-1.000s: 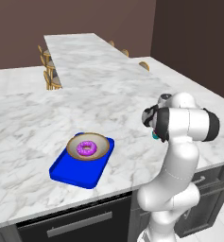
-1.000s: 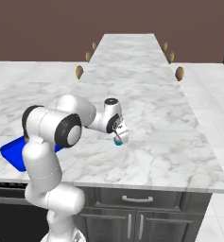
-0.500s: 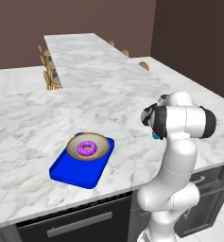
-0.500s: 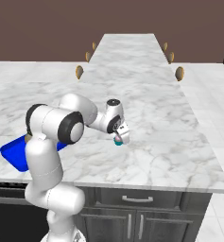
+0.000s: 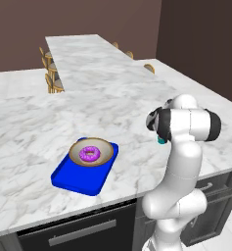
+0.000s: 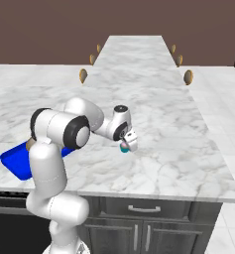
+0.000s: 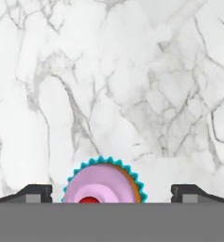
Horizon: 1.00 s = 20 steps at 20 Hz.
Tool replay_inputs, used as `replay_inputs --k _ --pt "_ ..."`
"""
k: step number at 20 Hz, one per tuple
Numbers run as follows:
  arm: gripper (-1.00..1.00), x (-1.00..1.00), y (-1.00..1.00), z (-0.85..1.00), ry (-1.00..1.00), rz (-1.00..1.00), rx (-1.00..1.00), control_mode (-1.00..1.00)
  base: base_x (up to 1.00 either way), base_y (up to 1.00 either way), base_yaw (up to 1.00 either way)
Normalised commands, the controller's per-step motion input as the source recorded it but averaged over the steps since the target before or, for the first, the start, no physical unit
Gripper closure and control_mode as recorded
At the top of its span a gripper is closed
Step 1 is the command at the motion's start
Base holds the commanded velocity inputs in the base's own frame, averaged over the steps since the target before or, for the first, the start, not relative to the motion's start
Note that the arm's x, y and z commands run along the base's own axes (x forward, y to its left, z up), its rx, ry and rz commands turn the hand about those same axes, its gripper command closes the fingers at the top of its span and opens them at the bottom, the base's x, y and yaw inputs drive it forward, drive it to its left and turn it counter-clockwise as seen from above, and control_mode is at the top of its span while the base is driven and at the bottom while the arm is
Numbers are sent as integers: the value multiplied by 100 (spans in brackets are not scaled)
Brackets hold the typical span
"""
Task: Place the bowl with donut and the cupcake onto the tray.
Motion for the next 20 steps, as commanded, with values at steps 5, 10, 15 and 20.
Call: replay_inputs --k 5,10,15,20 --pt "100 0 0 0 0 0 0 -100 0 0 0" --pt "100 0 0 10 0 0 1 -100 0 0 0" --pt "100 0 0 25 0 0 1 -100 0 0 0" --pt "100 -13 0 54 0 1 4 -100 0 0 0"
